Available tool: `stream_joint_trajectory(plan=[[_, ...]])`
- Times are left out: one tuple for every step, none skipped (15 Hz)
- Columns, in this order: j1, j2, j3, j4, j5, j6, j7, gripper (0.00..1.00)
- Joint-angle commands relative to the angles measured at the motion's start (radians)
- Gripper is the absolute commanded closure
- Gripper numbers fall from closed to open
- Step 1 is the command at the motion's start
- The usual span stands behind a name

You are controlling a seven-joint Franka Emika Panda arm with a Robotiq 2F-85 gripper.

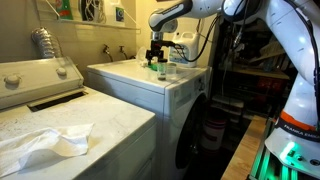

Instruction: Sit up the green bottle

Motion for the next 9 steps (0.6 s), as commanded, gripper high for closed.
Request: stream_joint_trajectory(plan=[[-0.002, 0.041, 0.001, 0.065, -0.002, -0.084, 0.010, 0.00], [-0.001, 0.046, 0.002, 0.073, -0.004, -0.106, 0.007, 0.00], [0.001, 0.052, 0.000, 0.081, -0.009, -0.116, 0.005, 0.00], [0.000, 0.056, 0.003, 0.087, -0.008, -0.126, -0.004, 0.00], [-0.003, 0.059, 0.007, 0.089, -0.006, -0.123, -0.021, 0.00], [-0.003, 0.062, 0.008, 0.093, -0.009, -0.127, -0.033, 0.03], [-0.003, 0.063, 0.008, 0.096, -0.009, -0.133, -0.038, 0.18], [-0.002, 0.065, 0.007, 0.095, -0.011, -0.123, -0.043, 0.28], [-0.003, 0.067, 0.008, 0.096, -0.012, -0.121, -0.050, 0.30]])
